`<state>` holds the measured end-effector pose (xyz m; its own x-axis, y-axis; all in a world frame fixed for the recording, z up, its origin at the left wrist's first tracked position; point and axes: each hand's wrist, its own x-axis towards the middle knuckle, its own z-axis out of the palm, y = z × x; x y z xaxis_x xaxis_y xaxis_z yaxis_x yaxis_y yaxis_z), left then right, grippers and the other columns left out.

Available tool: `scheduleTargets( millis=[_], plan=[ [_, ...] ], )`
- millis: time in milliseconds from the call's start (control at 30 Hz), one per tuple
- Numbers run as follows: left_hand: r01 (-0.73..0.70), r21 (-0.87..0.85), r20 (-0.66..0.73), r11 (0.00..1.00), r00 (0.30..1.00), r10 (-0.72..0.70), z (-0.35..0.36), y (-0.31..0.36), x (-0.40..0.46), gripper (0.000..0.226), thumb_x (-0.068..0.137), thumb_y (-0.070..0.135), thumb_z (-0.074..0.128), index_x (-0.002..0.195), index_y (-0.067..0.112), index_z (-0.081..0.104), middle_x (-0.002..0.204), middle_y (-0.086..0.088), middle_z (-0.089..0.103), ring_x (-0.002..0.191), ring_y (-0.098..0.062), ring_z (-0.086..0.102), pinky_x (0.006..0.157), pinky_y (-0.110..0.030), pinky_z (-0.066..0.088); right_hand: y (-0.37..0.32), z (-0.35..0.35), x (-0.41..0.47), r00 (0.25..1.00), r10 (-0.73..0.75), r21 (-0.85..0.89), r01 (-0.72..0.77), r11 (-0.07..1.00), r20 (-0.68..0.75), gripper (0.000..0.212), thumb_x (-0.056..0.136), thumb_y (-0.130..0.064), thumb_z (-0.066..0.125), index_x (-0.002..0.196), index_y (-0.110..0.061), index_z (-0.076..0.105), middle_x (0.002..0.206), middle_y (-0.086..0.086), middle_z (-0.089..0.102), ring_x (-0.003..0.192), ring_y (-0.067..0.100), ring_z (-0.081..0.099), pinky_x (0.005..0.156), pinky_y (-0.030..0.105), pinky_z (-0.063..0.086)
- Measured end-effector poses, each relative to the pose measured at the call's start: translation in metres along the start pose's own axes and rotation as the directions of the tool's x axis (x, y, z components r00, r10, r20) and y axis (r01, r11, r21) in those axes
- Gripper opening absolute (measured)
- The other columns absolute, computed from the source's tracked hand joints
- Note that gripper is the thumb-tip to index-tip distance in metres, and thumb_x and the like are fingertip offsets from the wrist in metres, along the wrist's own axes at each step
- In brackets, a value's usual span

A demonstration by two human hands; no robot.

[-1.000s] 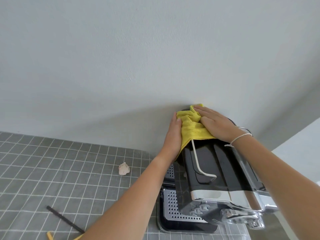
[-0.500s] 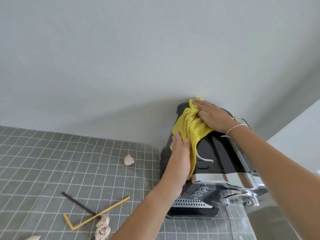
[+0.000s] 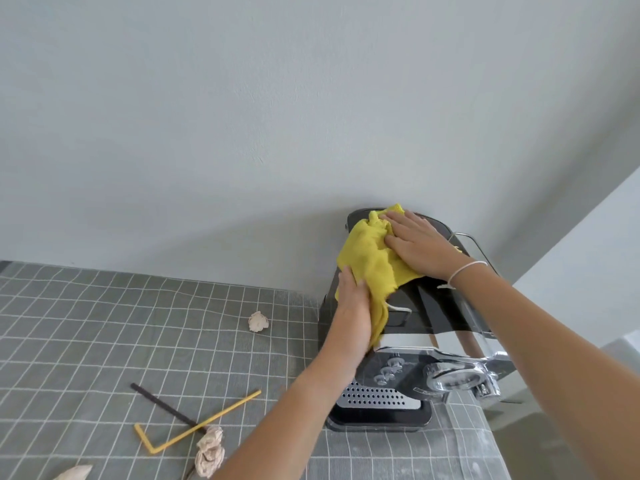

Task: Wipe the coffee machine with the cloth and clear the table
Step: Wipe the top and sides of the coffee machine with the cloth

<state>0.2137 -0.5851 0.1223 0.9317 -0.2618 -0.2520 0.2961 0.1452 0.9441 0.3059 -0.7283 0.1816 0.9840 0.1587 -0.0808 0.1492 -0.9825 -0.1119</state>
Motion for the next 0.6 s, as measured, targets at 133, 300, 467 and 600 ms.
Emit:
scheduleTargets(
  millis=[133,300,467,600],
  plan=[
    [-0.045,-0.032,0.027,0.998,0.999,0.046,-0.003,-0.009,0.002,0.082,0.083,0.072,0.025,0.155,0.034,0.012,0.165,0.0,0.019,0.15,-0.023,0.024,0.123,-0.05,0.019,-0.004,0.0,-0.007,1.0,0.008,0.041,-0.008,0.999,-0.001,0.06,0.089,-0.044,0.02,0.143,-0.021,0.029,0.155,-0.007,0.021,0.144,0.02,0.011,0.119,0.045,0.007],
    [-0.07,-0.041,0.006,0.997,0.997,0.071,-0.013,-0.01,0.045,0.059,0.093,0.061,0.032,0.144,0.033,0.04,0.146,0.001,0.05,0.136,-0.019,0.045,0.118,-0.048,0.031,-0.006,-0.003,-0.013,1.0,-0.001,0.047,0.001,0.999,-0.005,0.039,0.098,-0.025,0.028,0.133,-0.014,0.041,0.156,-0.001,0.02,0.144,0.021,0.009,0.118,0.041,0.006],
    [-0.159,-0.017,0.062,0.987,0.985,0.16,-0.014,0.007,0.061,0.061,0.093,0.06,0.027,0.147,0.031,0.034,0.151,0.002,0.043,0.139,-0.015,0.04,0.119,-0.045,0.029,0.001,0.002,-0.006,1.0,-0.003,0.033,0.002,0.999,0.007,0.041,0.095,-0.032,0.026,0.123,-0.012,0.047,0.153,-0.001,0.026,0.144,0.023,0.013,0.118,0.048,0.009],
    [-0.226,0.04,0.052,0.973,0.973,0.224,-0.013,0.022,0.084,0.069,0.092,0.053,0.023,0.154,0.022,0.02,0.162,-0.004,0.025,0.151,-0.019,0.02,0.124,-0.045,0.017,0.006,0.005,-0.004,0.999,-0.028,0.042,0.029,0.999,-0.026,0.044,0.094,-0.034,0.024,0.131,-0.019,0.044,0.152,-0.004,0.029,0.143,0.021,0.018,0.117,0.05,0.011]
  ],
)
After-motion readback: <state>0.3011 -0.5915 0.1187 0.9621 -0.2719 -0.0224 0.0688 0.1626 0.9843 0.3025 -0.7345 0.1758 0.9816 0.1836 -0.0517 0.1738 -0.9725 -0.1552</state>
